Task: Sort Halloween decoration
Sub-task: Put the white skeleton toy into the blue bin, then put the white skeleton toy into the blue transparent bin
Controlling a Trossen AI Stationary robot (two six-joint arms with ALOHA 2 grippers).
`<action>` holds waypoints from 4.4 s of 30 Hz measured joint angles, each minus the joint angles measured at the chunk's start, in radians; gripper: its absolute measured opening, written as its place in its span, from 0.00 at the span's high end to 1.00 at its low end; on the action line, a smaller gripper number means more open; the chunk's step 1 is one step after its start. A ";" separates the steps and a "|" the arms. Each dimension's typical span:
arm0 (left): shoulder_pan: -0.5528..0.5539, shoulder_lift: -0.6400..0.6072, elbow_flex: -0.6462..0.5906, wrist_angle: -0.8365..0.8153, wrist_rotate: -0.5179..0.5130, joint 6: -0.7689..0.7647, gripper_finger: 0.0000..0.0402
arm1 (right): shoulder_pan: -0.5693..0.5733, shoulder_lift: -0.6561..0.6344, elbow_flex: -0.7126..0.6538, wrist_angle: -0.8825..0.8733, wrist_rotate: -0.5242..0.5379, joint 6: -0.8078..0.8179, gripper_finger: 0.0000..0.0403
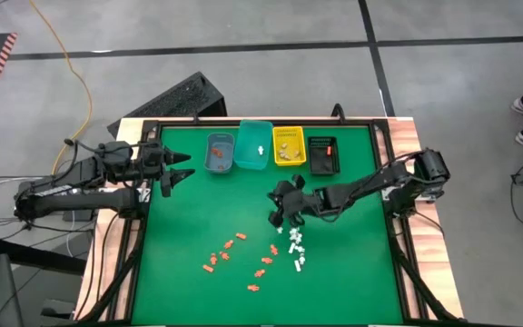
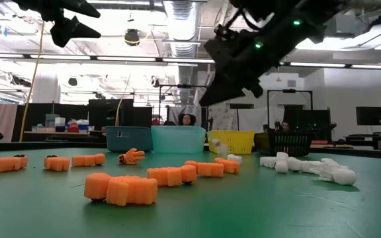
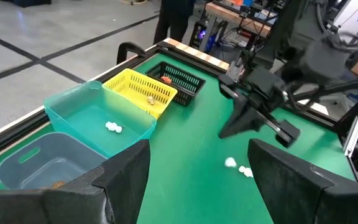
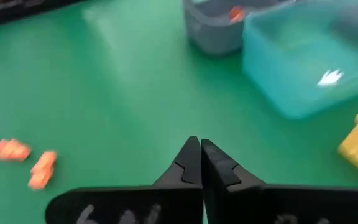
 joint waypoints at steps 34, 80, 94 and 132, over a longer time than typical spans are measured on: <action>0.000 0.000 0.000 -0.023 -0.001 0.025 0.35 | -0.034 0.000 0.058 -0.272 -0.472 -0.460 0.51; 0.000 0.000 0.000 -0.047 -0.002 0.009 0.35 | -0.046 0.161 0.069 -0.284 -0.463 -0.411 0.95; 0.000 0.000 0.000 -0.047 -0.016 0.012 0.35 | -0.103 0.167 0.276 -0.288 -0.398 -0.464 0.98; 0.000 0.000 0.000 -0.047 -0.055 0.032 0.35 | -0.422 0.163 0.386 -0.279 -0.694 -0.389 0.54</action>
